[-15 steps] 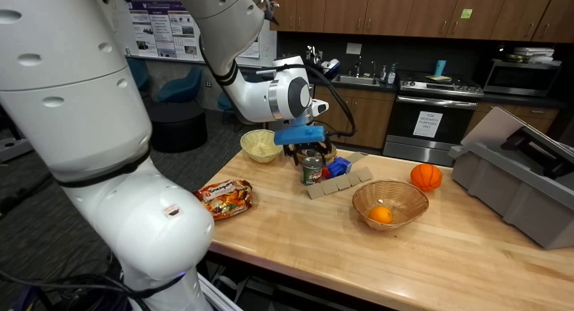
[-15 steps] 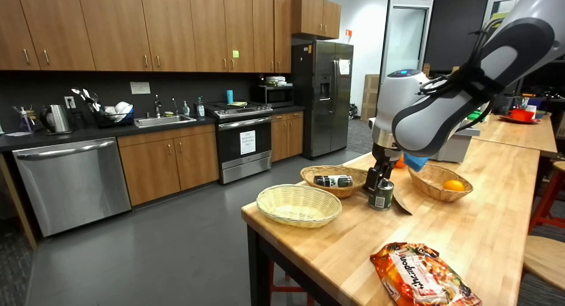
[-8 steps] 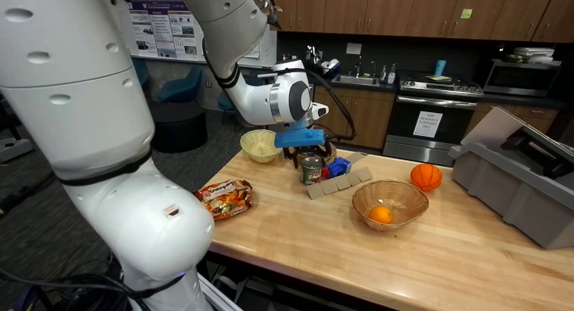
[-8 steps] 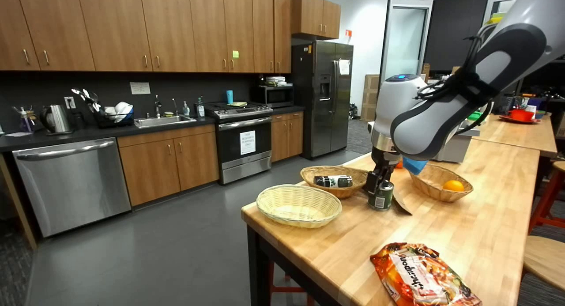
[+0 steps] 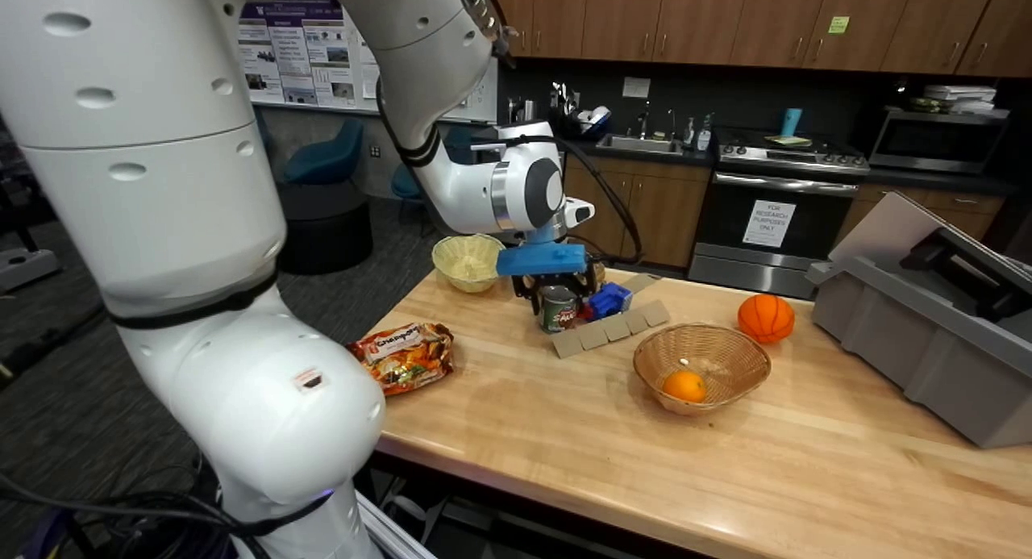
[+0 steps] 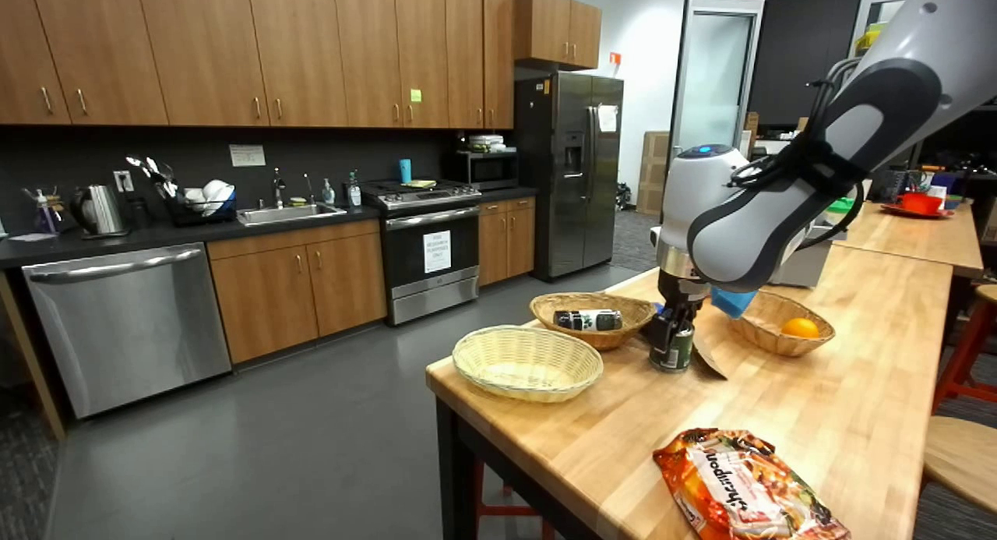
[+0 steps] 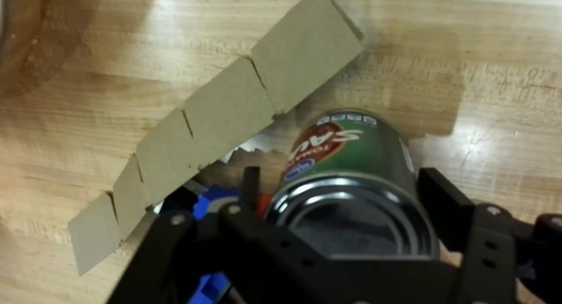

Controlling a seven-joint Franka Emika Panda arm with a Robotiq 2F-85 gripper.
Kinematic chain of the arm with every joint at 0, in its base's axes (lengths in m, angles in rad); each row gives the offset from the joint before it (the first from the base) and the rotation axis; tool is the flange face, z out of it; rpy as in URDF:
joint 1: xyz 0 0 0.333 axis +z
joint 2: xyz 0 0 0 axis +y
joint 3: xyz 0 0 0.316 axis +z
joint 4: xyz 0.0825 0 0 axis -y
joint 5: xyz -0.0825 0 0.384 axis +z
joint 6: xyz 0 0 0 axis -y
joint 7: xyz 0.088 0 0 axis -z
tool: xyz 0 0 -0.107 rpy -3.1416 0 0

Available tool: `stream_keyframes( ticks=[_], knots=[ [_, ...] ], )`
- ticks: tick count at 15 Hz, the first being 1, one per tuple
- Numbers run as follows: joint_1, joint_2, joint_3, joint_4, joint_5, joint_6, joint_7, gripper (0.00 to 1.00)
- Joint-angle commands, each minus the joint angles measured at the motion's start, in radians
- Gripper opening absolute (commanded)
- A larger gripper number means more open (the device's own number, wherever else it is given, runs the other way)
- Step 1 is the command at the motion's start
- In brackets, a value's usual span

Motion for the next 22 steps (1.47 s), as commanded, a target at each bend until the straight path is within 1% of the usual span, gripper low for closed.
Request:
stream_keyframes(
  ticks=[1,3,9,22],
  knots=[
    [-0.003,0.011,-0.008,0.024,-0.001,-0.004,-0.005,0.59],
    [-0.003,0.009,-0.009,0.028,-0.002,-0.008,-0.006,0.56],
    [-0.005,-0.001,-0.013,0.037,-0.008,-0.024,-0.013,0.56],
    [-0.021,-0.104,-0.017,0.026,-0.058,-0.101,-0.011,0.56]
  ],
)
